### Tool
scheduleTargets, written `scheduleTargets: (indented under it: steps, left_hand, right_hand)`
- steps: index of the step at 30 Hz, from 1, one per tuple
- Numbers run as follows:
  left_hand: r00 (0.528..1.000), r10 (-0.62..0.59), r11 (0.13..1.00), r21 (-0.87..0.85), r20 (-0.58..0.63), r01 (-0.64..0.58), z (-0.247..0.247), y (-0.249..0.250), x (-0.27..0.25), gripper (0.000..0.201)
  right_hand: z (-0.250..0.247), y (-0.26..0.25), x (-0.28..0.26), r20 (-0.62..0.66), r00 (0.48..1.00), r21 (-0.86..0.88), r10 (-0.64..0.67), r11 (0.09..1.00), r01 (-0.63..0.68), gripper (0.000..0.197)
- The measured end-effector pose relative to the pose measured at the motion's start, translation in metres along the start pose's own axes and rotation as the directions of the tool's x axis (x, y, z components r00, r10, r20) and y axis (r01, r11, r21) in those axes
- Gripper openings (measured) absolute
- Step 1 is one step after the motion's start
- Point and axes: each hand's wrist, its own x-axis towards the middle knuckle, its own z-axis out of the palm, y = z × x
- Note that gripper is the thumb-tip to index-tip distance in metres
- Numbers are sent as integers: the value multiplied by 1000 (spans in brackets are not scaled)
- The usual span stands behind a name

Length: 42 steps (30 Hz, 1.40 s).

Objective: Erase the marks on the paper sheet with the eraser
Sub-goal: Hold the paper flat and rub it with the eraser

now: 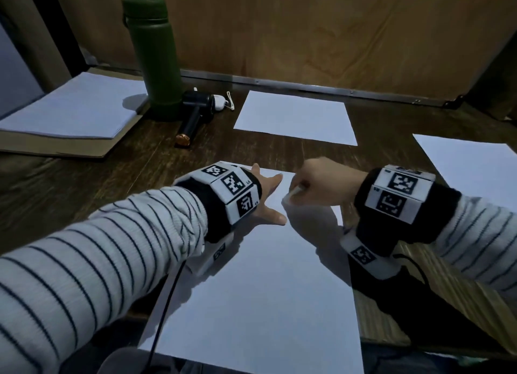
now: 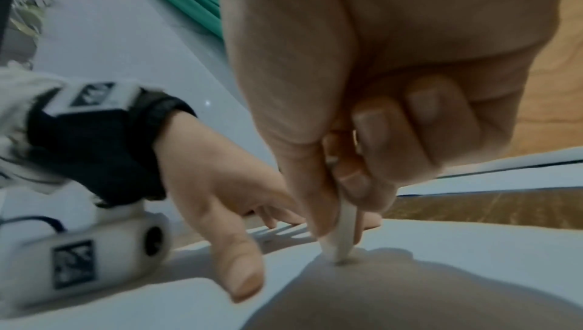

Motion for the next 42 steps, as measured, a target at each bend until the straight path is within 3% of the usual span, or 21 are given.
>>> scheduleTargets:
  steps: [2, 4, 8, 11, 16, 19, 22, 24, 27, 29, 34, 36, 39, 42]
  left_hand:
    - [1000, 6, 1000, 14, 2, -6, -1, 2, 1, 103]
    - [1000, 1, 1000, 31, 11, -2, -1, 2, 0, 103]
    - [1000, -2, 998, 60, 20, 1, -2, 2, -1, 102]
    - [1000, 1, 998, 68, 25, -3, -3, 4, -2, 101]
    - [999, -16, 998, 53, 34, 15, -3, 4, -3, 103]
    - [1000, -8, 999, 36, 24, 7, -2, 3, -4, 102]
    - [1000, -2, 999, 36, 20, 1, -2, 3, -5, 101]
    - [1000, 0, 1000, 28, 27, -1, -3, 3, -5, 102]
    - [999, 4, 1000, 7, 32, -4, -3, 2, -5, 104]
    - [1000, 5, 1000, -2, 8, -4, -3, 1, -7, 106]
    - [999, -25, 1000, 10, -40, 25, -2, -1, -13, 112]
    - [998, -25, 1000, 2, -55, 25, -2, -2, -14, 111]
    - [998, -30, 999, -15, -51, 30, -2, -2, -12, 113]
    - [998, -28, 1000, -11, -50, 27, -2, -1, -12, 112]
  right_hand:
    - [-1, 1, -8, 113, 993, 0, -26, 1000, 26, 27]
    - [-5, 6, -4, 144, 989, 24, 10, 1000, -14, 32]
    - [-8, 14, 21, 18, 997, 63, 79, 995, -80, 30]
    - [-4, 14, 20, -53, 997, 103, 58, 993, -52, 28]
    - [4, 15, -3, 83, 997, 96, 3, 995, -11, 32]
    - [-6, 17, 13, -19, 999, 107, 48, 993, -46, 25]
    - [-10, 15, 21, -100, 992, 101, 78, 993, -68, 33]
    - [-6, 12, 13, -24, 999, 61, 23, 998, -22, 25]
    - [1, 7, -2, 172, 984, 63, -44, 997, 33, 34]
    - [-4, 6, 6, 164, 986, 84, -19, 996, 5, 34]
    - [-11, 14, 40, -29, 995, 91, 94, 992, -91, 39]
    - [-6, 12, 28, -4, 999, 69, 33, 997, -32, 37]
    - [1, 6, 5, 143, 988, 78, -59, 996, 48, 32]
    - [-4, 6, 17, 123, 992, 112, -10, 994, -4, 33]
